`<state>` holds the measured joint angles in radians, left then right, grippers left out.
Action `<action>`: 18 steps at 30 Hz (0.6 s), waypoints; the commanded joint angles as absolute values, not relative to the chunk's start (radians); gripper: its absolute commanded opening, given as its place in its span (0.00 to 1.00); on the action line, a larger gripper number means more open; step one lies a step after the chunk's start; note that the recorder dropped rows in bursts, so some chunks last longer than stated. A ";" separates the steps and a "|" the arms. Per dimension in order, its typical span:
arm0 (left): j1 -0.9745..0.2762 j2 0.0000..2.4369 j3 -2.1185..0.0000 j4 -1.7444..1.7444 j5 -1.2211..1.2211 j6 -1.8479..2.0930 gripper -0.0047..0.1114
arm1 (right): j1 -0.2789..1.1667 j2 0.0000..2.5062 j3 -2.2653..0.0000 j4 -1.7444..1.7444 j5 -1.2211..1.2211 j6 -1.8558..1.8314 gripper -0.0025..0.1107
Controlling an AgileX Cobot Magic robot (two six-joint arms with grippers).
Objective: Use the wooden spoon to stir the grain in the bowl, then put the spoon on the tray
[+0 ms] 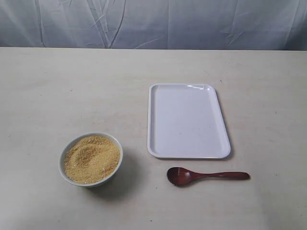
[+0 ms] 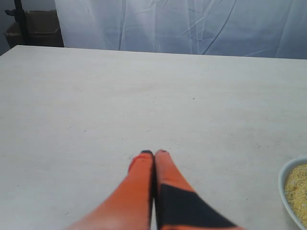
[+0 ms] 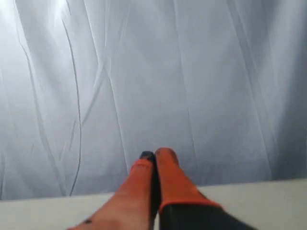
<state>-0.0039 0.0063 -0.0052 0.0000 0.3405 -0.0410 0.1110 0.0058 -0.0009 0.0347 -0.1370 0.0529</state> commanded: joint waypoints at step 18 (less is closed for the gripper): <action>-0.002 0.000 0.000 0.000 0.336 -0.042 0.04 | 0.105 0.393 -0.492 -0.044 0.441 -0.045 0.01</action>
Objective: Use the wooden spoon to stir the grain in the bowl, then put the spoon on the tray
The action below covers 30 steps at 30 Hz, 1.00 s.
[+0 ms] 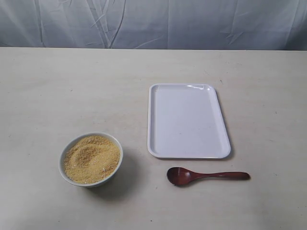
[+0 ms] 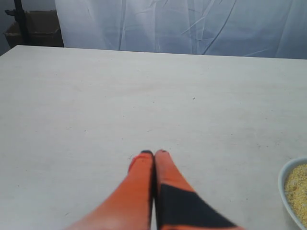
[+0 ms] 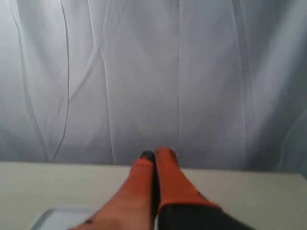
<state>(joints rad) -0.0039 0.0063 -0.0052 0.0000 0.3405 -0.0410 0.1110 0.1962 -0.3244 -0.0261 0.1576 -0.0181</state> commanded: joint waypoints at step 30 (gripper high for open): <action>-0.002 0.000 0.000 0.000 0.336 -0.042 0.04 | 0.531 1.503 -0.785 0.165 0.698 -0.972 0.08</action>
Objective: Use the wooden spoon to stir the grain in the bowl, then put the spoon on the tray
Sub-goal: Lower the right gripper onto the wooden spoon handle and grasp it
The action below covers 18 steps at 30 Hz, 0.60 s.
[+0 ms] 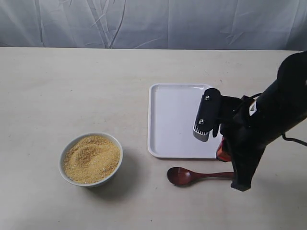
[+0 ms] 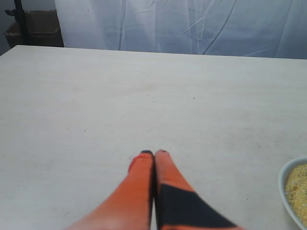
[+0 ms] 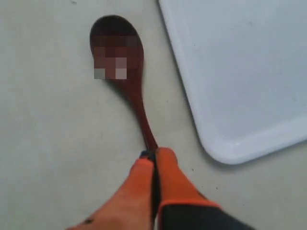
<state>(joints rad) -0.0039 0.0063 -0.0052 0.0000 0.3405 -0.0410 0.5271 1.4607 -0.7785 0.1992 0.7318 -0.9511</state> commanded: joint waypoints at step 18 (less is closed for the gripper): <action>-0.002 0.000 0.000 0.000 0.336 -0.042 0.04 | 0.531 1.690 -0.783 0.136 0.624 -1.100 0.39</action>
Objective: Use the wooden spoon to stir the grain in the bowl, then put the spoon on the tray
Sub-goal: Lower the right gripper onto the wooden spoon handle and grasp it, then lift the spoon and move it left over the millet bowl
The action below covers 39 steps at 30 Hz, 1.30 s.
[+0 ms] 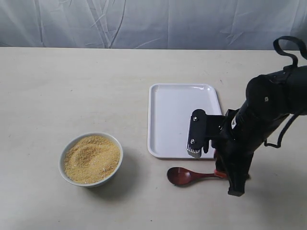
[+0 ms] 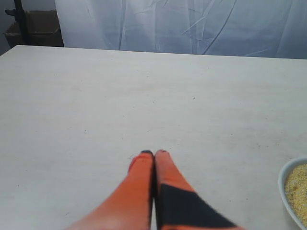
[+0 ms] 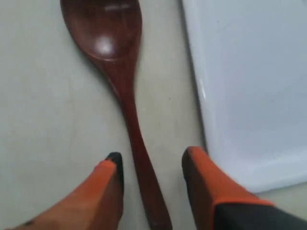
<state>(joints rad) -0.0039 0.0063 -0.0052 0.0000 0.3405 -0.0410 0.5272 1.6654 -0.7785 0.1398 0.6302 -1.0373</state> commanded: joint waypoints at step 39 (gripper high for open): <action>-0.002 0.000 0.000 0.000 0.336 -0.042 0.04 | 0.670 1.587 -1.112 0.259 0.704 -1.107 0.02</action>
